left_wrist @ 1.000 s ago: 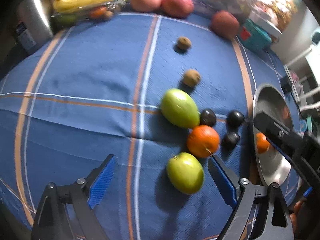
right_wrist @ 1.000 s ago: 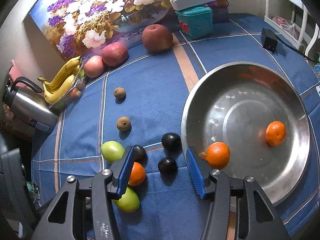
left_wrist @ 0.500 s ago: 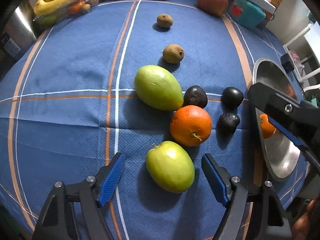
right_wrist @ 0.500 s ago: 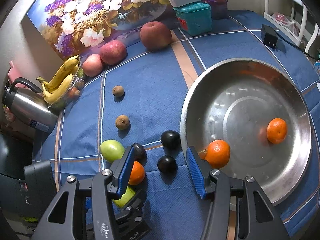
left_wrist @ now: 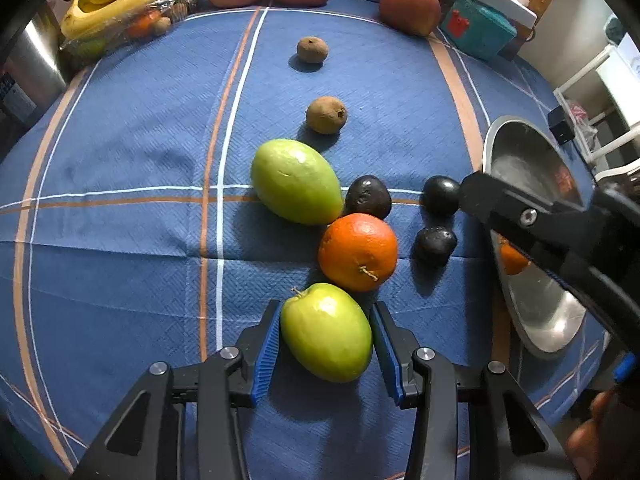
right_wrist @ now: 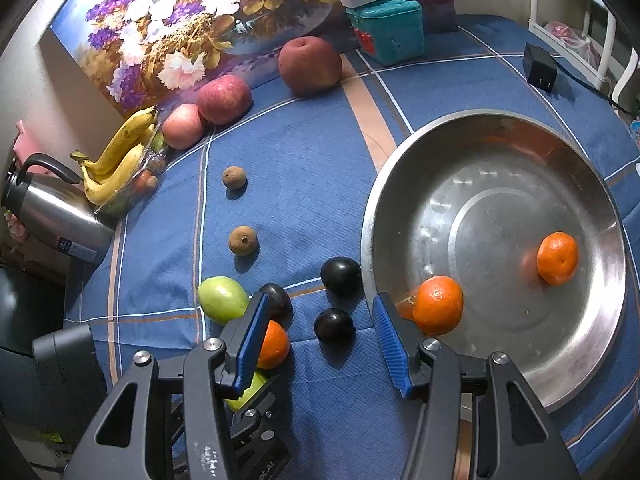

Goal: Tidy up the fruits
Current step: 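Grasp an orange with the right tool while the left tool holds the green apple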

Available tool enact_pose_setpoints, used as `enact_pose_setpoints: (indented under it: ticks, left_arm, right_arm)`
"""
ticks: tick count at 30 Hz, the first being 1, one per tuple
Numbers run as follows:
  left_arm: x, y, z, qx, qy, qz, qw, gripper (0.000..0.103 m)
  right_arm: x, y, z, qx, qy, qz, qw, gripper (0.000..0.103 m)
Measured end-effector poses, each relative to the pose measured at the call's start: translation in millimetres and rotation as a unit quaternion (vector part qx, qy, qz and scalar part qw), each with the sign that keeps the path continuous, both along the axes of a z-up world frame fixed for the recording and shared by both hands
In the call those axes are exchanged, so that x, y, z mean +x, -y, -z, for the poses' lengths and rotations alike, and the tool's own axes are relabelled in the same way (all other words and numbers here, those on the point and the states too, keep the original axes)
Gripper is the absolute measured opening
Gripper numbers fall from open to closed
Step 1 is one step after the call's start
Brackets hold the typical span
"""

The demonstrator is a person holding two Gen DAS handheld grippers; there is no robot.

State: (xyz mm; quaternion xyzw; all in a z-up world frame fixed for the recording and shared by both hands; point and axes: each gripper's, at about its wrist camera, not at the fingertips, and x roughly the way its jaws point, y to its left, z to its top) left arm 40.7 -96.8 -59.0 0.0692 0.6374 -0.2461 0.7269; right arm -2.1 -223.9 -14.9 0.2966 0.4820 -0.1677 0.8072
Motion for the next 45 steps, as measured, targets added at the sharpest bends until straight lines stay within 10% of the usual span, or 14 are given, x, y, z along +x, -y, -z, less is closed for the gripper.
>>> enact_pose_setpoints:
  ticks: [24, 45]
  left_arm:
    - [65, -111, -28, -0.051, 0.021, -0.185, 0.9812, 0.047]
    - [61, -111, -28, -0.061, 0.021, -0.182, 0.9812, 0.047]
  right_arm:
    - [11, -16, 7, 0.006, -0.015, -0.026, 1.000, 0.055]
    - [33, -57, 26, -0.008, -0.055, -0.107, 0.993, 0.048]
